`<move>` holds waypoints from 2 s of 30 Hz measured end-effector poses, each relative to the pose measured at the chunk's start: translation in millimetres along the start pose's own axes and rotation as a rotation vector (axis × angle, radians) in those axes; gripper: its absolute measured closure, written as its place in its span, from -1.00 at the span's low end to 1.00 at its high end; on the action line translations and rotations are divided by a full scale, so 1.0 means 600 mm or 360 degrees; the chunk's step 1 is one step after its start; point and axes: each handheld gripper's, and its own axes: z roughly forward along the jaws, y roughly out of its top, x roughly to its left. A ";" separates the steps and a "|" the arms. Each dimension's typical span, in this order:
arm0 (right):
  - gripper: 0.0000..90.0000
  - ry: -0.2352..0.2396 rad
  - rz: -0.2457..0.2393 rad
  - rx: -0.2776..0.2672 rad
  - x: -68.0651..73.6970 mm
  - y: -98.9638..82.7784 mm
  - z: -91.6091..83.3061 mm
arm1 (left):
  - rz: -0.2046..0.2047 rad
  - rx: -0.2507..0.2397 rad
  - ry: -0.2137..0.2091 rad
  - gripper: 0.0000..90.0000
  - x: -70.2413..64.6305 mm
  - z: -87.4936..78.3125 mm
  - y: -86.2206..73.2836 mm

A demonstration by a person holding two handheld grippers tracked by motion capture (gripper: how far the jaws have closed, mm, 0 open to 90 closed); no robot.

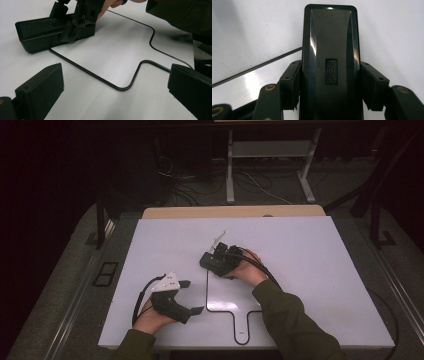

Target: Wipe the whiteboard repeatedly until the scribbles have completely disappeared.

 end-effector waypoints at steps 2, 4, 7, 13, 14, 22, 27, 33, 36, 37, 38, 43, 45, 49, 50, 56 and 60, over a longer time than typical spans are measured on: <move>-0.14 0.0037 0.0002 -0.0002 0.003 0.000 0.000 | 0.0002 -0.0001 0.0000 -1.00 0.000 0.000 0.000; -0.14 0.0058 -0.0048 -0.0001 0.011 0.000 -0.001 | 0.0001 -0.0001 0.0001 -1.00 0.000 0.000 0.000; -0.14 0.0031 -0.0020 0.0003 0.010 0.001 -0.001 | 0.0002 -0.0001 0.0004 -1.00 -0.001 -0.001 0.000; -0.14 -0.0009 0.0031 0.0016 -0.011 -0.008 -0.004 | 0.0007 0.0000 0.0007 -1.00 0.001 -0.003 0.000; -0.14 -0.0019 0.0028 0.0021 -0.016 -0.011 -0.005 | 0.0004 -0.0003 0.0007 -1.00 0.000 -0.003 0.000; -0.14 -0.0047 0.0097 0.0034 -0.041 -0.048 -0.023 | -0.0002 -0.0004 0.0007 -1.00 -0.001 -0.002 0.000; -0.14 -0.0087 0.0097 0.0044 -0.052 -0.072 -0.037 | -0.0001 -0.0008 0.0010 -1.00 -0.001 -0.004 0.000; -0.14 -0.0097 0.0088 0.0048 -0.048 -0.104 -0.056 | -0.0001 -0.0006 0.0008 -1.00 -0.001 -0.002 0.000; -0.14 -0.0119 0.0086 0.0062 -0.052 -0.119 -0.065 | 0.0000 -0.0009 0.0012 -1.00 -0.002 -0.003 0.001; -0.14 -0.0125 0.0098 0.0070 -0.053 -0.122 -0.067 | 0.0000 -0.0010 0.0011 -1.00 -0.002 -0.003 0.001; -0.14 -0.0132 0.0109 0.0075 -0.057 -0.128 -0.070 | -0.0001 -0.0011 0.0011 -1.00 -0.001 -0.003 0.001; -0.14 -0.0163 0.0154 0.0095 -0.067 -0.149 -0.082 | -0.0002 -0.0009 0.0011 -1.00 -0.001 -0.003 0.001; -0.14 -0.0158 0.0156 0.0093 -0.064 -0.149 -0.082 | -0.0003 -0.0007 0.0012 -1.00 -0.001 -0.002 0.001; -0.14 -0.0093 0.0098 0.0075 -0.045 -0.129 -0.073 | 0.0001 -0.0003 0.0013 -1.00 -0.001 -0.002 0.002; -0.14 -0.0086 0.0077 0.0073 -0.039 -0.121 -0.069 | 0.0002 -0.0003 0.0013 -1.00 -0.001 -0.002 0.002; -0.14 -0.0041 -0.0018 0.0079 -0.008 -0.067 -0.043 | 0.0002 -0.0009 0.0009 -1.00 0.000 -0.003 0.002; -0.14 0.0003 -0.0069 0.0069 0.010 -0.035 -0.027 | 0.0000 -0.0010 0.0008 -1.00 0.000 -0.003 0.002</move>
